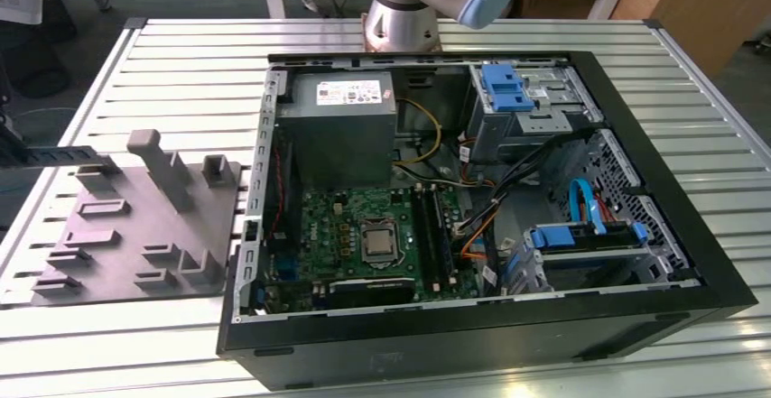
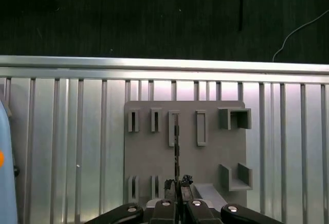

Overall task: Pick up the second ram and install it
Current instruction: 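Pick up the second ram and move it above second insertion slot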

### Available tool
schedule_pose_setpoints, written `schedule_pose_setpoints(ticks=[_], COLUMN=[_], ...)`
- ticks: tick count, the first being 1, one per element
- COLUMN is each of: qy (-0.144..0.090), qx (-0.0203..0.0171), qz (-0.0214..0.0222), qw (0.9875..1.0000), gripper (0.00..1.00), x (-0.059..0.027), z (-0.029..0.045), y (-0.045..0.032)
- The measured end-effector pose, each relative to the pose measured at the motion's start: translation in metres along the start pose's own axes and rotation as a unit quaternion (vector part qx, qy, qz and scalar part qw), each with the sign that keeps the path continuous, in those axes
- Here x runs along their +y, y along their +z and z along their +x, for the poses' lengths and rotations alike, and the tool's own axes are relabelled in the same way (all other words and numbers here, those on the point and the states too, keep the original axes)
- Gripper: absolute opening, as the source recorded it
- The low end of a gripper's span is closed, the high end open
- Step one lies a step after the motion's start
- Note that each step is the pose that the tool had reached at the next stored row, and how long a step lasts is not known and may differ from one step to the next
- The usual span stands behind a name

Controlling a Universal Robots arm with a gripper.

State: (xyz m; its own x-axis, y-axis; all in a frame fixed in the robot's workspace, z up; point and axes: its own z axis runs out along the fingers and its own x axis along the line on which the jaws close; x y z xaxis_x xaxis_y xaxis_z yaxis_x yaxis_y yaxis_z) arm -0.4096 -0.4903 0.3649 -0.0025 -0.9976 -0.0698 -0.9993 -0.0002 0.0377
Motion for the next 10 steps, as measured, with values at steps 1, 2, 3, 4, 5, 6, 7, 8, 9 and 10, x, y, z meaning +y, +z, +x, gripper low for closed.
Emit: schedule_pose_setpoints(ticks=[1, 2, 3, 4, 5, 6, 7, 8, 9, 10], qy=[0.0, 0.0, 0.0, 0.0, 0.0, 0.0, 0.0, 0.0, 0.0, 0.0], qx=[-0.0002, -0.0004, -0.0005, -0.0007, -0.001, -0.0012, -0.0013, -0.0014, -0.0014, -0.0015], qz=[0.0, 0.0, 0.0, 0.0, 0.0, 0.0, 0.0, 0.0, 0.0, -0.0001], qw=[1.0, 1.0, 1.0, 1.0, 1.0, 1.0, 1.0, 1.0, 1.0, 1.0], gripper=[0.14, 0.14, 0.14, 0.14, 0.14, 0.14, 0.14, 0.14, 0.14, 0.14], x=[0.0001, 0.0001, 0.0002, 0.0003, 0.0003, 0.0004, 0.0005, 0.0005, 0.0006, 0.0007], z=[-0.0001, -0.0003, -0.0004, -0.0005, -0.0006, -0.0008, -0.0009, -0.001, -0.0011, -0.0013], y=[-0.002, -0.0037, -0.0054, -0.0071, -0.009, -0.0108, -0.0126, -0.0144, -0.0161, -0.0178])
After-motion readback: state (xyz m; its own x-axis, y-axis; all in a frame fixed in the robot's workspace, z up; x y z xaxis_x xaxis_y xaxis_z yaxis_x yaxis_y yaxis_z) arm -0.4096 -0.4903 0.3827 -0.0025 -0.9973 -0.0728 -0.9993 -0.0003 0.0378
